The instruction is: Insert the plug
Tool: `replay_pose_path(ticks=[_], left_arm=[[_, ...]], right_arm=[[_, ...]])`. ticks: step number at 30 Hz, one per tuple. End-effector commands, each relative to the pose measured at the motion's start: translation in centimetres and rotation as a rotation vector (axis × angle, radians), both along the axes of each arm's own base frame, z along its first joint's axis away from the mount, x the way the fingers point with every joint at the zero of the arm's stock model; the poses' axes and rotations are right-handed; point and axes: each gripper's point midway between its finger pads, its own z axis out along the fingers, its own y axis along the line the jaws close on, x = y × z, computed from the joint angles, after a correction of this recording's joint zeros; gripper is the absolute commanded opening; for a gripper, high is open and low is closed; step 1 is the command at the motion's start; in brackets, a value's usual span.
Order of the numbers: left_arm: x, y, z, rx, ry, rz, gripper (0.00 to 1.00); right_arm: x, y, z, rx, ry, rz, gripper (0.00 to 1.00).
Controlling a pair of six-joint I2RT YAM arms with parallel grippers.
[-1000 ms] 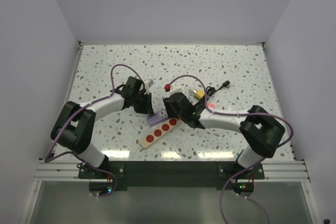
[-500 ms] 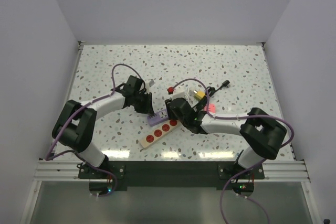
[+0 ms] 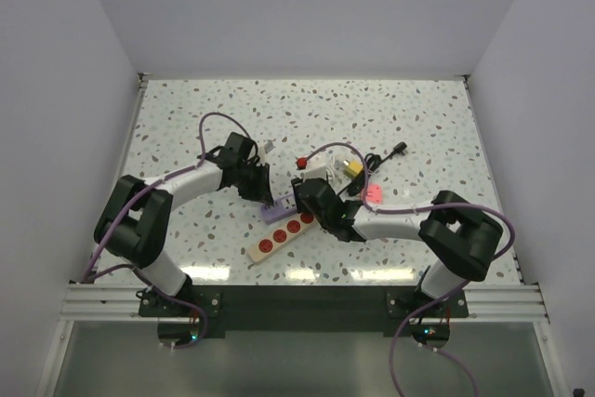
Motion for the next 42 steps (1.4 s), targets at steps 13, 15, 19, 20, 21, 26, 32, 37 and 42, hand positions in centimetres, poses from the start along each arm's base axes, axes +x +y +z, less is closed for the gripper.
replay_pose_path(ticks=[13,15,19,20,21,26,32,37,42], left_arm=[[-0.6,1.5,-2.9,0.109,0.062,0.007,0.20],[-0.2,1.4,-2.3,0.102,0.038,0.006,0.20],[1.0,1.3,-0.4,0.107,-0.018,0.012,0.27],[1.2,1.3,0.0,0.108,-0.025,0.014,0.30],[1.3,1.4,0.6,0.108,-0.037,0.016,0.32],[1.4,1.6,2.7,0.099,-0.088,0.021,0.45],[0.3,1.6,2.7,0.074,-0.101,-0.009,0.47],[0.0,2.0,2.1,0.087,-0.093,0.002,0.48],[0.0,2.7,1.3,0.127,-0.081,0.018,0.47]], right_arm=[[-11.0,-6.5,-11.6,-0.332,0.409,0.100,0.00],[-10.6,-6.5,-11.5,-0.359,0.396,0.100,0.00],[-8.7,-5.3,-10.2,-0.377,0.347,0.088,0.00],[-8.1,-5.3,-9.9,-0.380,0.338,0.078,0.00],[-7.7,-5.2,-9.6,-0.384,0.331,0.077,0.00],[-3.8,-4.6,-7.4,-0.337,0.287,0.032,0.00],[1.4,-2.1,-5.2,-0.298,0.235,0.027,0.00],[3.8,0.2,-4.7,-0.286,0.217,0.032,0.00],[4.2,0.1,-4.7,-0.291,0.204,0.011,0.00]])
